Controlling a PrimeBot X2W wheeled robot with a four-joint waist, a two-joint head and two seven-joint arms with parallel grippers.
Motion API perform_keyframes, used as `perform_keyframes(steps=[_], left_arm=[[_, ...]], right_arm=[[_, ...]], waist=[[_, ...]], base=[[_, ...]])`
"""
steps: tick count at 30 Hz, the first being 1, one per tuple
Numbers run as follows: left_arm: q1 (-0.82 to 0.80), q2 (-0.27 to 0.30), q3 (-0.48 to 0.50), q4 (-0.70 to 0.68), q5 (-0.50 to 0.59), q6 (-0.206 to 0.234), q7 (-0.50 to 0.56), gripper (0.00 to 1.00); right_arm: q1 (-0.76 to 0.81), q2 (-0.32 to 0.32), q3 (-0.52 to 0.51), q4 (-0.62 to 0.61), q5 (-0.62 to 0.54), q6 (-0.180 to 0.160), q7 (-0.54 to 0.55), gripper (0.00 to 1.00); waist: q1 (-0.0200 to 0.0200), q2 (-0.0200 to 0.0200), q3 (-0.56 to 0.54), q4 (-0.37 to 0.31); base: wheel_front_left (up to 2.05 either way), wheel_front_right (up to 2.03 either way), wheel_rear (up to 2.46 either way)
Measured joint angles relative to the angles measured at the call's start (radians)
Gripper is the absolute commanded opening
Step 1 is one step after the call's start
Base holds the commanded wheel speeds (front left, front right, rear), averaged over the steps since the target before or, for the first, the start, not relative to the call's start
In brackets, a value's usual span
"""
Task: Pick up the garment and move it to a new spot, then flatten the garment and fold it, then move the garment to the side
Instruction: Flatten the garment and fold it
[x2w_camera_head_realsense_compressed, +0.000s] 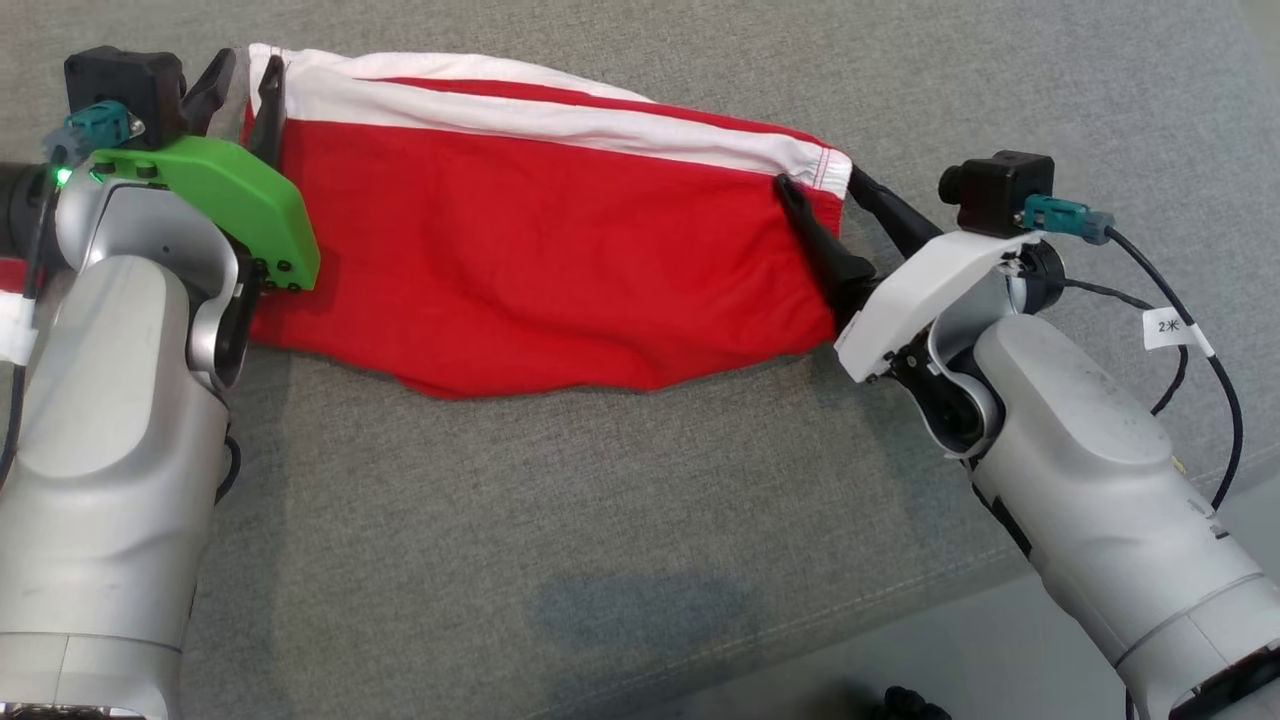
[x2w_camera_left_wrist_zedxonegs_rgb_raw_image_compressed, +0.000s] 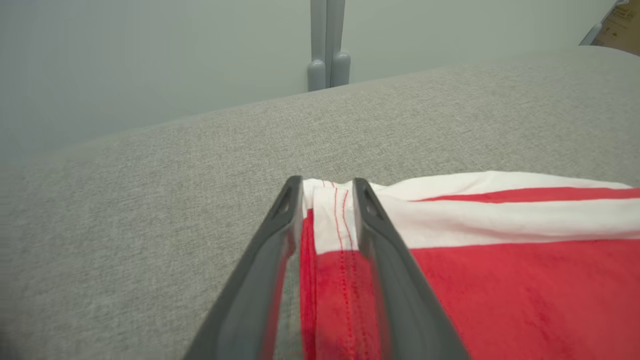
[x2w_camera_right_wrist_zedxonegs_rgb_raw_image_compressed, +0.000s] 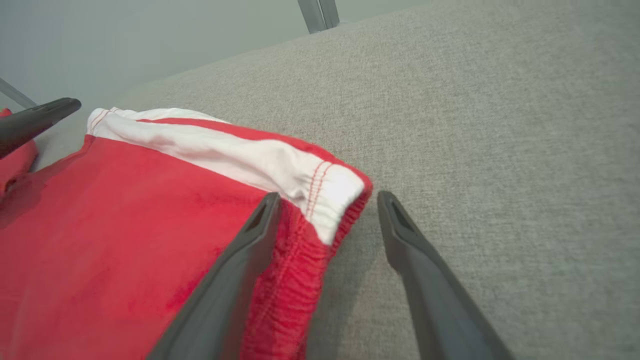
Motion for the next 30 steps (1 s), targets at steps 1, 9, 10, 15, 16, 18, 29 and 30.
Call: perform_keyframes(steps=[1, 9, 10, 15, 16, 18, 29, 30], left_arm=[[-0.002, 0.0, 0.002, 0.013, 0.0, 0.0, -0.006, 1.0], [-0.004, -0.027, 0.021, 0.085, -0.029, -0.01, -0.065, 1.0], [-0.003, -0.033, 0.02, 0.092, -0.034, -0.016, -0.072, 1.0], [0.037, -0.069, 0.02, 0.164, -0.074, -0.037, -0.077, 1.0], [0.056, -0.072, 0.019, 0.183, -0.083, -0.039, -0.076, 1.0], [0.093, -0.074, 0.02, 0.216, -0.097, -0.044, -0.067, 1.0], [0.124, -0.086, 0.024, 0.301, -0.141, -0.062, -0.015, 1.0], [0.125, -0.087, 0.022, 0.307, -0.143, -0.063, -0.01, 1.0]], right_arm=[[-0.004, 0.0, 0.008, 0.004, 0.0, 0.0, -0.002, 1.0], [-0.007, -0.046, 0.036, 0.053, -0.004, 0.0, -0.028, 1.0], [-0.006, -0.057, 0.036, 0.063, -0.005, 0.0, -0.028, 1.0], [0.015, -0.098, 0.041, 0.099, -0.008, 0.001, -0.038, 1.0], [0.025, -0.105, 0.043, 0.105, -0.008, 0.001, -0.04, 1.0], [0.044, -0.114, 0.043, 0.11, -0.008, 0.001, -0.049, 1.0], [0.085, -0.118, 0.034, 0.089, -0.001, 0.001, -0.078, 1.0], [0.088, -0.119, 0.031, 0.084, -0.001, 0.001, -0.081, 1.0]], waist=[[0.0, 0.0, -0.003, 0.002], [0.0, 0.0, -0.041, 0.019], [0.0, 0.0, -0.047, 0.021], [0.0, 0.0, -0.085, 0.034], [0.0, 0.0, -0.094, 0.037], [0.0, 0.0, -0.111, 0.042], [0.0, 0.0, -0.191, 0.049], [0.0, 0.0, -0.195, 0.046]], base=[[0.0, 0.0, 0.0], [0.0, 0.0, 0.0], [0.0, 0.0, 0.0], [0.0, 0.0, 0.0], [0.0, 0.0, 0.0], [0.0, 0.0, 0.0], [0.0, 0.0, 0.0], [0.0, 0.0, 0.0]])
